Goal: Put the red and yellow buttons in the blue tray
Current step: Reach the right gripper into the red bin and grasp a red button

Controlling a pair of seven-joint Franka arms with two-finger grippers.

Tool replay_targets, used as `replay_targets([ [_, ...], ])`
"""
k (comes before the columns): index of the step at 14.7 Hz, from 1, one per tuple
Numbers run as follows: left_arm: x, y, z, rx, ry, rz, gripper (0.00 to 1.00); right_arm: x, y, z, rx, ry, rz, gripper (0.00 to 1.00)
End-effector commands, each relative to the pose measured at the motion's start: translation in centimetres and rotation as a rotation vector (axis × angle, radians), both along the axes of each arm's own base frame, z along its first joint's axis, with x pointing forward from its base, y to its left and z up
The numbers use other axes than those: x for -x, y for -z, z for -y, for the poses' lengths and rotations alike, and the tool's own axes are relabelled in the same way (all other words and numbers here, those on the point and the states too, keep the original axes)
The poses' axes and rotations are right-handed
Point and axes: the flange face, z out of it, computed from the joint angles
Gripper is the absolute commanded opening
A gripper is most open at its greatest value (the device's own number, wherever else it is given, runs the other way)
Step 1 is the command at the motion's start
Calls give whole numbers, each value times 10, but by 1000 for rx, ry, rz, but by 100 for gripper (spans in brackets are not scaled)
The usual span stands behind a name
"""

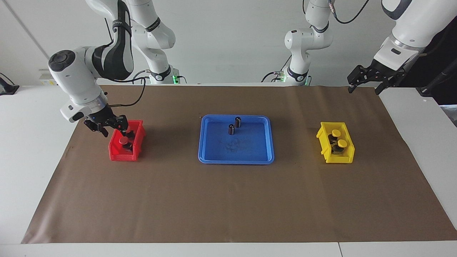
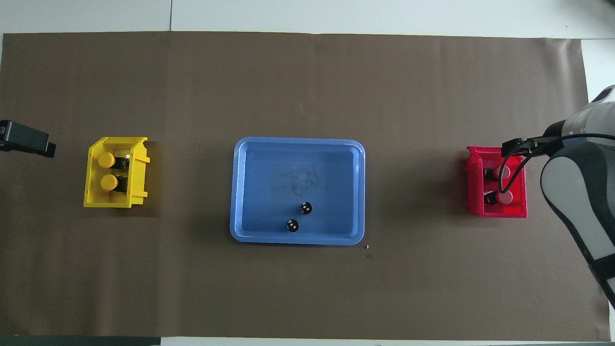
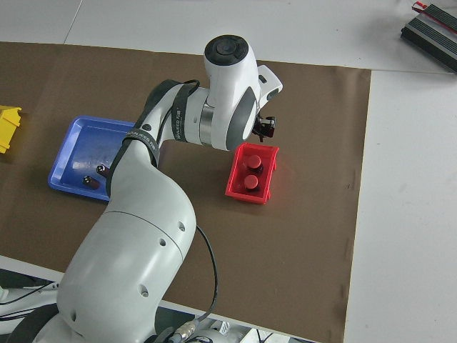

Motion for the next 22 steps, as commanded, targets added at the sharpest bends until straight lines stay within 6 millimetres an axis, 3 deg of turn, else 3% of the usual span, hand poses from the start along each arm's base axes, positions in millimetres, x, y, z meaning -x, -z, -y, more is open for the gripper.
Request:
replay_targets([
  [1,8,-1,-3,10,-6,3,100,4,21,2,-14,29,13,69],
  [4,9,-1,-3,10,-6,2,100,18,43,3,-11,26,13,66],
  [8,9,-2,-3,10,-6,3,100,25,55,2,-9,29,20,64],
  [19,9,-1,-5,10,-9,0,100,41,71,6,-8,20,11,63],
  [22,10,-2,-5,10,-10,-1,100,46,73,11,-5,0,14,49],
])
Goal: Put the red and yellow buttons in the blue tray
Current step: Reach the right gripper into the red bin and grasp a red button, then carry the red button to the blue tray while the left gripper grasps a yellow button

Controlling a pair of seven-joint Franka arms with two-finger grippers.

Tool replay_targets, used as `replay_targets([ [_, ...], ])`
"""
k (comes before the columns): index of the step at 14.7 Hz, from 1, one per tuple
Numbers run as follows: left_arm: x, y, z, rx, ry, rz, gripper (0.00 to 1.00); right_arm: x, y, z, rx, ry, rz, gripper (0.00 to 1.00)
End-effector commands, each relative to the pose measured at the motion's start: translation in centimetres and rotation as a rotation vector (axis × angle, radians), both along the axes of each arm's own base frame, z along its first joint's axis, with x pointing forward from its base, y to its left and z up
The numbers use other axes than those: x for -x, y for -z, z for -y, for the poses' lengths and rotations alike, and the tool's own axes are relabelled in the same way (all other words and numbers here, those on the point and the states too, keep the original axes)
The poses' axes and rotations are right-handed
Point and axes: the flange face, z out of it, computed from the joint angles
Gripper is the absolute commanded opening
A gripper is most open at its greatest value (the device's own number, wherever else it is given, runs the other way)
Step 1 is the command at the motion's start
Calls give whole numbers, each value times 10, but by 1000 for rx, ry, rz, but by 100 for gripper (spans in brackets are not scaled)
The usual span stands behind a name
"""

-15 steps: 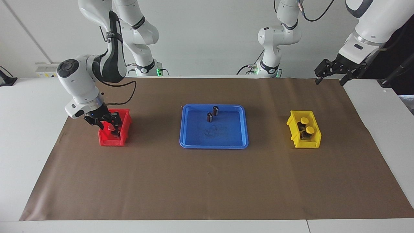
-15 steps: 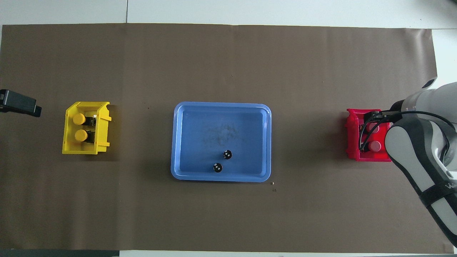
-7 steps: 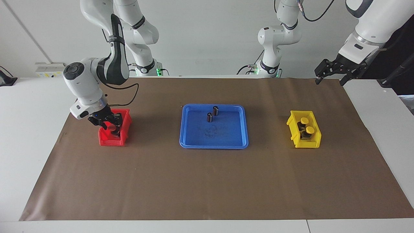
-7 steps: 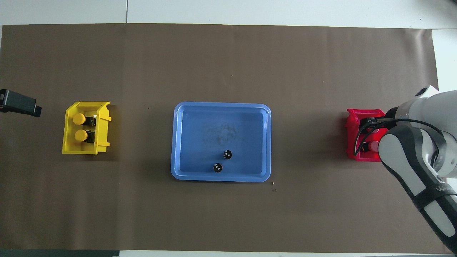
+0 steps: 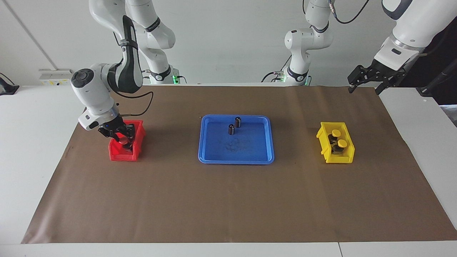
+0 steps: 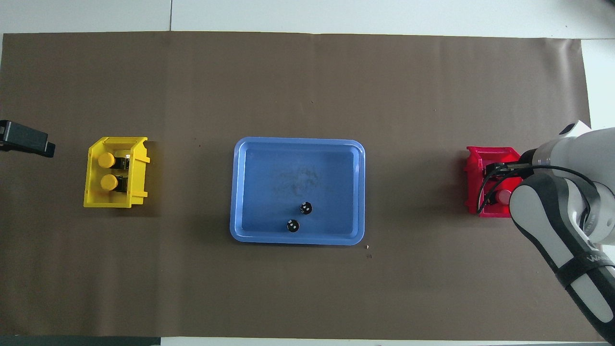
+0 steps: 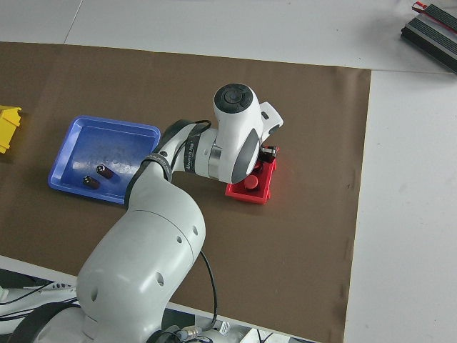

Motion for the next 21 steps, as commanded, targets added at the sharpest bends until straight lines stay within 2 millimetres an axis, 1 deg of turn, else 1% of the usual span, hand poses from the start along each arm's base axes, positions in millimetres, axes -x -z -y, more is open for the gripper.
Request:
replay_targets([
  [1,11,-1,-4,9,-8,-3,100,11,-2,5,-7,-15,19,43],
  [2,11,0,-4,8,-7,-4,100,11,-1,5,-8,-13,14,32],
  [3,11,0,-4,8,-7,-6,100,11,-2,4,-8,-17,10,24],
  [4,11,1,-4,7,-8,-7,100,6,-7,1,-9,-22,8,19],
  [5,13,3,-2,5,-4,-9,100,-5,-20,-3,-10,-32,2,17],
  [6,16,7,-2,3,-4,-10,100,-18,-34,-14,-16,-50,-24,17],
  [7,21,13,-3,3,-6,-10,99,-34,-57,-24,-15,-68,-52,18],
  [8,20,22,-4,3,-8,28,99,-47,-77,-31,-14,-62,-82,18],
  [9,24,36,-8,4,-21,66,99,-56,-98,-38,-13,-52,-106,19],
  [10,28,58,-20,2,-43,92,98,-65,-113,-53,-12,-43,-125,19],
  [11,33,81,-26,0,-53,113,96,-73,-124,-72,-7,-23,-131,19],
  [12,33,105,-27,0,-52,122,94,-77,-130,-93,6,-2,-127,19],
  [13,29,125,-28,1,-51,128,92,-78,-132,-123,28,4,-117,19],
  [14,22,149,-28,2,-53,127,91,-78,-132,-153,32,40,-101,19],
  [15,15,162,-29,4,-58,131,90,-80,-125,-179,23,91,-73,19],
  [16,11,172,-30,5,-63,130,88,-78,-122,-212,4,132,-37,19],
  [17,7,182,-30,6,-69,120,84,-77,-121,-240,-23,172,8,18],
  [19,-4,203,-30,8,-77,120,81,-65,-114,-297,-83,223,37,18],
  [20,-7,210,-31,9,-92,115,80,-59,-105,-322,-88,235,26,18],
  [21,-10,217,-37,9,-120,118,79,-52,-94,-350,-92,252,23,19],
])
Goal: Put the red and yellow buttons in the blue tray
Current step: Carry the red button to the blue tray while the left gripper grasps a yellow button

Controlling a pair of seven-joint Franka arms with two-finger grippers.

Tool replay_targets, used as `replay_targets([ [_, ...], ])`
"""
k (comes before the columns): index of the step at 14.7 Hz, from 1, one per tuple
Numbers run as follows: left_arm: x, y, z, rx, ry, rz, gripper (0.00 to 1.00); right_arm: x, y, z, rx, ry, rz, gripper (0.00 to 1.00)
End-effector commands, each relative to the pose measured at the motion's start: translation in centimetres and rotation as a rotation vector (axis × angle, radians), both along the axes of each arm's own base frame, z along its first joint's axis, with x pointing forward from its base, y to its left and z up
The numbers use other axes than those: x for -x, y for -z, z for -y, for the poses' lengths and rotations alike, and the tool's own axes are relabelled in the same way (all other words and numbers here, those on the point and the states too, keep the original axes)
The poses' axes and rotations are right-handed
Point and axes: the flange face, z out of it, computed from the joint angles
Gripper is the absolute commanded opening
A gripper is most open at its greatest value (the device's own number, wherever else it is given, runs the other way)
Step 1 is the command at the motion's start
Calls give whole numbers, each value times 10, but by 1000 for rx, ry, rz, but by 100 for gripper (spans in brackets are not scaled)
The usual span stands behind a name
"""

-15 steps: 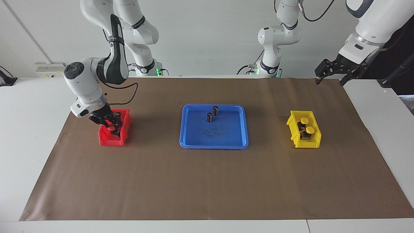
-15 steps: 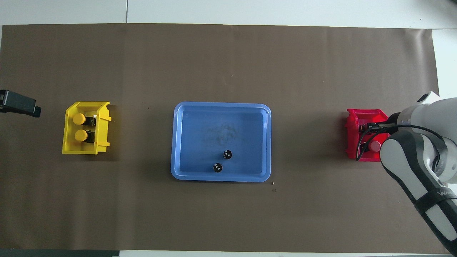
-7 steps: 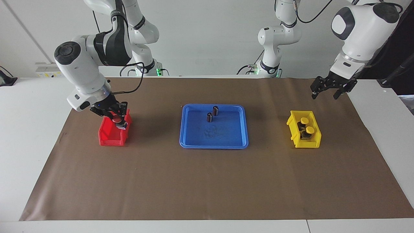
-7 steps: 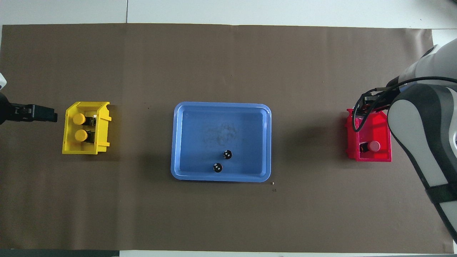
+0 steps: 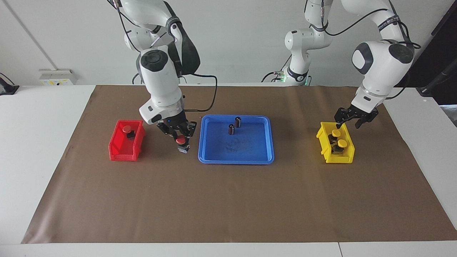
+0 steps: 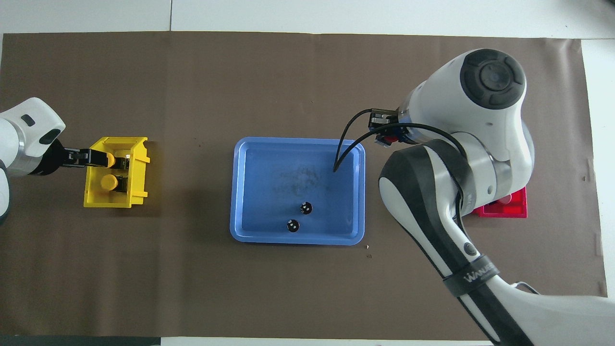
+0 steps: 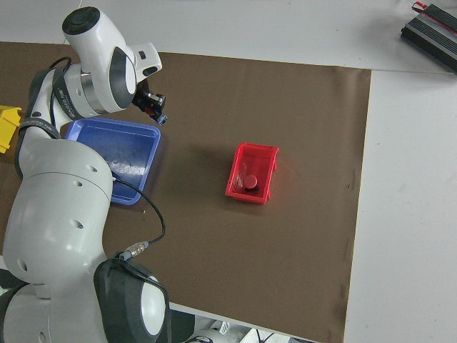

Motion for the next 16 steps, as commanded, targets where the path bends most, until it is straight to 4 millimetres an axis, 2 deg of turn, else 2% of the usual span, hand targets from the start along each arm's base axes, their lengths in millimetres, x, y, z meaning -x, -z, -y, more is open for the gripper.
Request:
replay_targets([
  [1,-9,18,-11,12,-71,23,78,12,28,-55,-31,62,-4,19],
  [4,-10,46,-11,19,-142,45,74,24,75,-107,-22,81,-15,20],
  [5,-10,49,-12,20,-155,55,74,28,88,-120,-15,88,-24,20],
  [6,-9,57,-12,22,-187,42,73,32,96,-127,-6,83,-31,20],
  [9,-6,68,-7,29,-272,45,71,36,102,-129,0,102,-41,24],
  [11,-5,71,-8,29,-274,49,70,34,100,-127,5,104,-44,81],
  [12,-4,72,-10,29,-277,48,70,30,96,-122,14,109,-47,95],
  [13,-2,75,-11,28,-279,44,68,22,82,-120,41,97,-33,100],
  [14,-2,76,-11,28,-279,42,66,14,66,-117,72,85,-15,100],
  [15,-2,77,-11,28,-279,40,66,3,52,-102,96,97,-12,100],
  [16,-3,79,-11,28,-279,43,63,-9,40,-72,113,82,-23,100],
])
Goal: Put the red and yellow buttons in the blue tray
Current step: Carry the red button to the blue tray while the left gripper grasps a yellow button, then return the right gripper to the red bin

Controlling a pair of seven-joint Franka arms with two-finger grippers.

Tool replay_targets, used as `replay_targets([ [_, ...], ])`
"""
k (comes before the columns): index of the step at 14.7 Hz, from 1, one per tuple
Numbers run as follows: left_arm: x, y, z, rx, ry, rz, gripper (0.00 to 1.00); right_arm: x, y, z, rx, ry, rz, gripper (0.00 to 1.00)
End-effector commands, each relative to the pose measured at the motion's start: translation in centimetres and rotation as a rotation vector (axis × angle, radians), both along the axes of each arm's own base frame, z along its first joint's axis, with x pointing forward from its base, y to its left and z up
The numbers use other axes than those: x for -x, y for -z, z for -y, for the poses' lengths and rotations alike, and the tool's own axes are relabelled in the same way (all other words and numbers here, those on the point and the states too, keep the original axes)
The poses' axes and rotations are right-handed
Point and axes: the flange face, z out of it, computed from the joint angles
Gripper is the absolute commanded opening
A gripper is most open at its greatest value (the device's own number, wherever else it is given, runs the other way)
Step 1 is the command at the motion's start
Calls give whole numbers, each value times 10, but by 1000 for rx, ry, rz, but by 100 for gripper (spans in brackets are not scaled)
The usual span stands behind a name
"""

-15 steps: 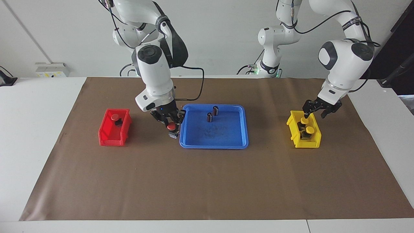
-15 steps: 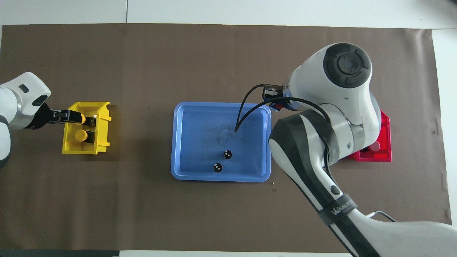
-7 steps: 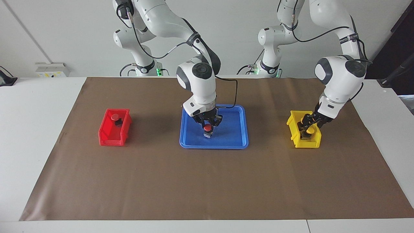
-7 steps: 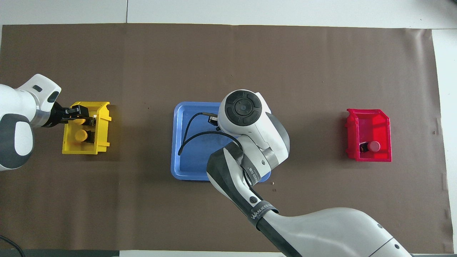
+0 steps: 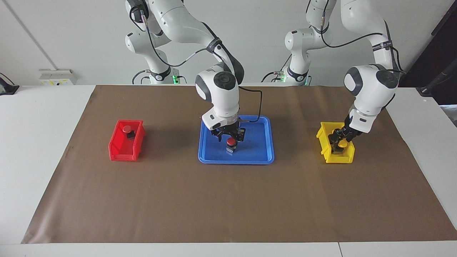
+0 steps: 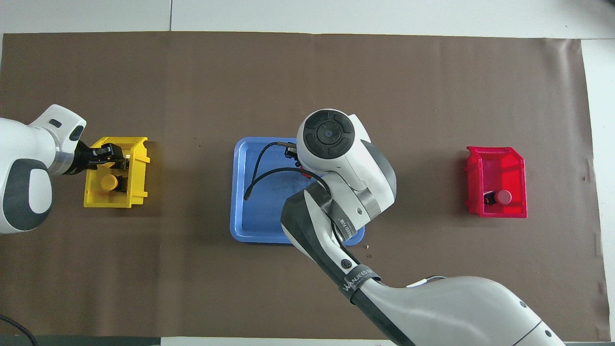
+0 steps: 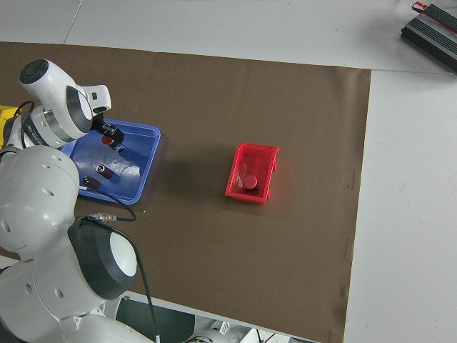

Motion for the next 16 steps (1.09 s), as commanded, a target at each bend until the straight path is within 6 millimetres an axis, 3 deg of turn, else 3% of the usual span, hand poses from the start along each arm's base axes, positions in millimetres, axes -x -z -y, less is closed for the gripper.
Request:
replay_targets([
  [1,2,6,-3,7,-16,23,54,-29,-54,73,37,-57,-9,100],
  [3,2,6,-4,6,-10,22,17,-24,-92,160,50,-146,-56,98],
  [4,2,6,-4,5,-3,22,5,-12,-104,204,52,-167,-89,96],
  [5,0,3,-4,5,2,21,2,8,-107,249,45,-209,-106,95],
  [6,-2,0,-4,6,2,21,2,26,-106,279,31,-247,-99,95],
  [8,-11,-22,4,8,11,-16,2,68,-86,335,26,-318,-66,94],
  [9,-16,-43,5,9,13,-45,2,79,-69,360,24,-342,-52,92],
  [11,-26,-88,13,9,31,-81,2,92,-50,392,24,-357,-26,87],
  [13,-30,-119,32,8,65,-75,2,93,-43,417,23,-358,-33,81],
  [14,-27,-126,61,6,107,-98,2,91,-35,424,19,-359,-42,78],
  [16,-13,-116,133,6,49,-92,2,90,-24,425,16,-356,-44,73],
])
